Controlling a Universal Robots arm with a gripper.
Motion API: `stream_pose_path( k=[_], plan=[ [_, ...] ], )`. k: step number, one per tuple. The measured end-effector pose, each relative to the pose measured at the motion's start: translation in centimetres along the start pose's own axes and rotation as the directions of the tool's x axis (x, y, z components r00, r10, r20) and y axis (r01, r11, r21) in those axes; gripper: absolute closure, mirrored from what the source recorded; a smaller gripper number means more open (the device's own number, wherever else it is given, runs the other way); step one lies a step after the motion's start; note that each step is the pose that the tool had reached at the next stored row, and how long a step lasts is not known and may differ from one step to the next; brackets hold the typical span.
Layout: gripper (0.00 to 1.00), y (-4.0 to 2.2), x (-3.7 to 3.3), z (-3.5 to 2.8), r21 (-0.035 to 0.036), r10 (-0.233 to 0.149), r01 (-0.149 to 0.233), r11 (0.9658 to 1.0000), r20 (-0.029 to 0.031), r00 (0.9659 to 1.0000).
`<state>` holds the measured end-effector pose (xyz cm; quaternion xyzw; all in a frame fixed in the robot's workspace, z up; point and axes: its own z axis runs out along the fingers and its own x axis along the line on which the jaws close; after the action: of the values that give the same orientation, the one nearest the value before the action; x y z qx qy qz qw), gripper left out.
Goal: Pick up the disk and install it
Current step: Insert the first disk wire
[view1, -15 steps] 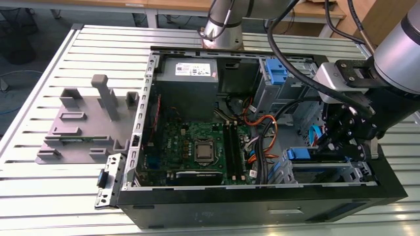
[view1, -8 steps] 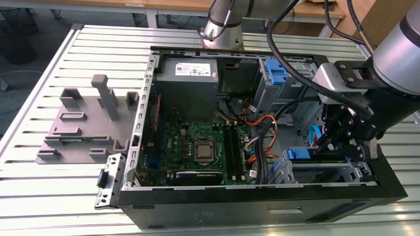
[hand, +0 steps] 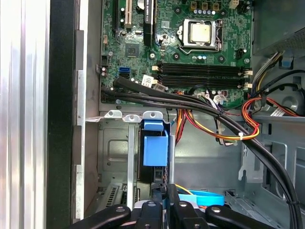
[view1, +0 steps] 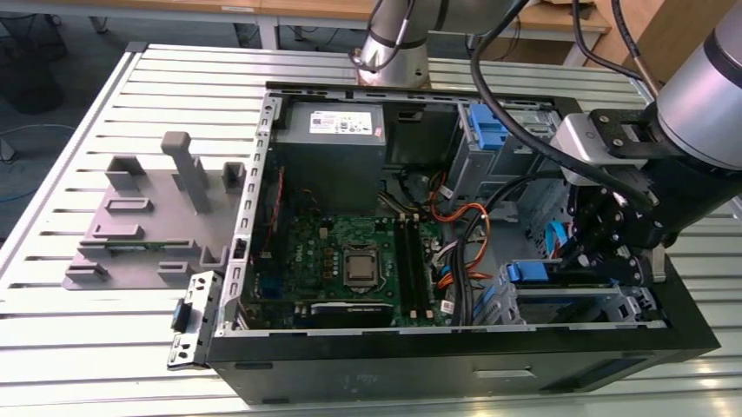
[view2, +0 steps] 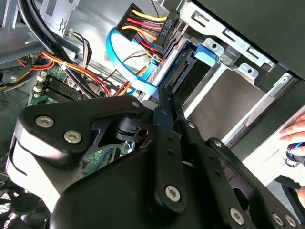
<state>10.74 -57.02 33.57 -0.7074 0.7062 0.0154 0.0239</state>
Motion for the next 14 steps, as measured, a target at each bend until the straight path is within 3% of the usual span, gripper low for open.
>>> stream_pose_path(
  k=[14],
  plan=[
    [0.84, 0.01, 0.03, 0.57, 0.0006, 0.0, 0.0, 1.0, 0.0, 1.0]
  ],
)
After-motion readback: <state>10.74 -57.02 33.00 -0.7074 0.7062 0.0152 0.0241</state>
